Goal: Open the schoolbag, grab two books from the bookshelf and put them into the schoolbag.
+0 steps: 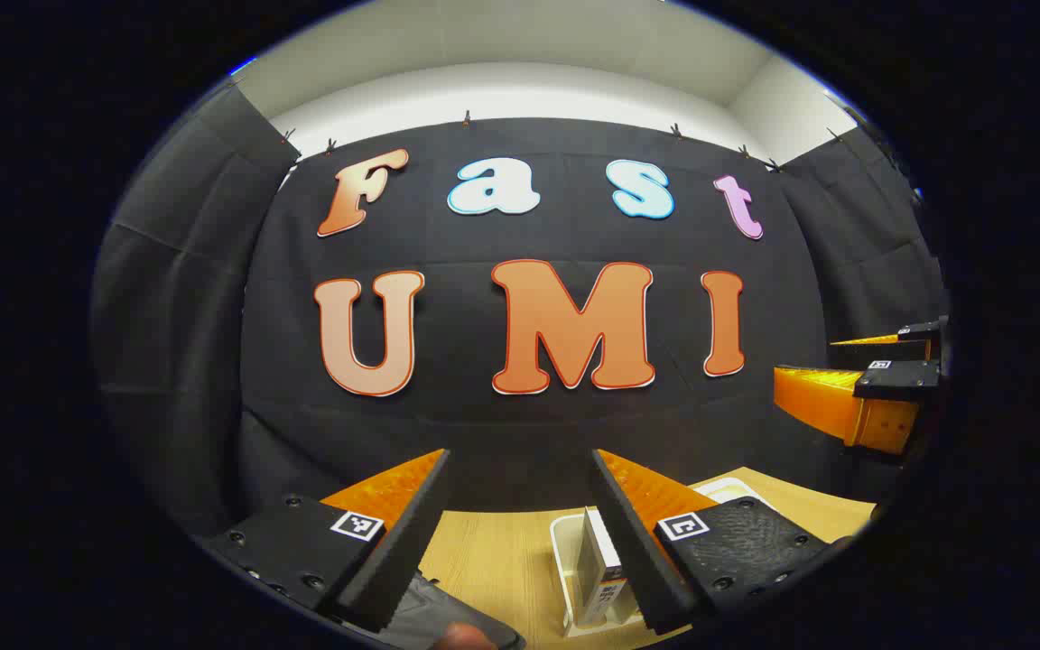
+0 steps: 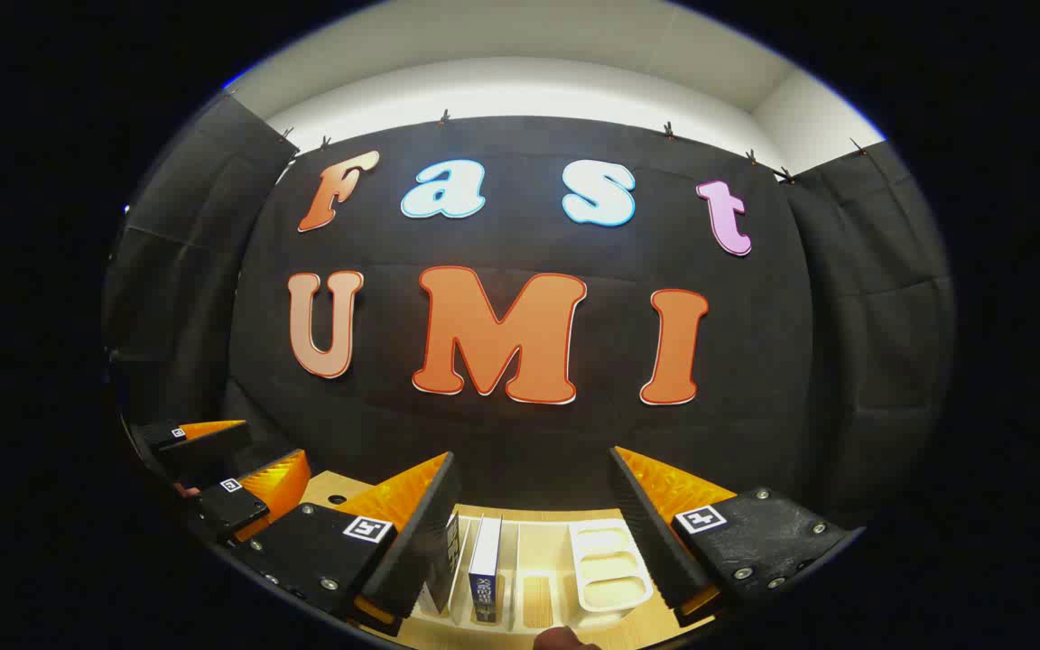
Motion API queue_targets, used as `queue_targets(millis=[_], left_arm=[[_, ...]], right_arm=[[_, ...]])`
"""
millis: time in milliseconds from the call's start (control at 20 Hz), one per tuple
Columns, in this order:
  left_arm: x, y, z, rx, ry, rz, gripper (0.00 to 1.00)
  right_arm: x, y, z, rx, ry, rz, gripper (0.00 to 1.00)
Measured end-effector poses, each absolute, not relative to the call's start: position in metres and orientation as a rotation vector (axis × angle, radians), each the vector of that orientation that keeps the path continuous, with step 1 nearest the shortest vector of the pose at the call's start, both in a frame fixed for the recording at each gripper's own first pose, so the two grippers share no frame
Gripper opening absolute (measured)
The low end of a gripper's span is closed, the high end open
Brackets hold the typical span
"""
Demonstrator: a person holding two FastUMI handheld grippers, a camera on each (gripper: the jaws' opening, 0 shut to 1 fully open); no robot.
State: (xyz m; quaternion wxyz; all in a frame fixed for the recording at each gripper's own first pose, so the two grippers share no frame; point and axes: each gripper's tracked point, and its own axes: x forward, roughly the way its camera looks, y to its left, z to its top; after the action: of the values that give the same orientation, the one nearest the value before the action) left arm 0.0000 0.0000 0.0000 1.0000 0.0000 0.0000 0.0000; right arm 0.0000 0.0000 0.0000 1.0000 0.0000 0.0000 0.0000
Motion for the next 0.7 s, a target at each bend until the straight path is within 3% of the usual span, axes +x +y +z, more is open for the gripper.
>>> queue_targets(millis=[50, 700], left_arm=[[0.001, -0.002, 0.000, 0.003, 0.001, 0.002, 0.94], [0.010, -0.019, 0.002, 0.014, 0.011, 0.022, 0.95]], right_arm=[[0.001, 0.000, -0.003, 0.002, -0.002, 0.008, 0.98], [0.016, -0.021, -0.038, 0.018, 0.028, 0.005, 0.98]])
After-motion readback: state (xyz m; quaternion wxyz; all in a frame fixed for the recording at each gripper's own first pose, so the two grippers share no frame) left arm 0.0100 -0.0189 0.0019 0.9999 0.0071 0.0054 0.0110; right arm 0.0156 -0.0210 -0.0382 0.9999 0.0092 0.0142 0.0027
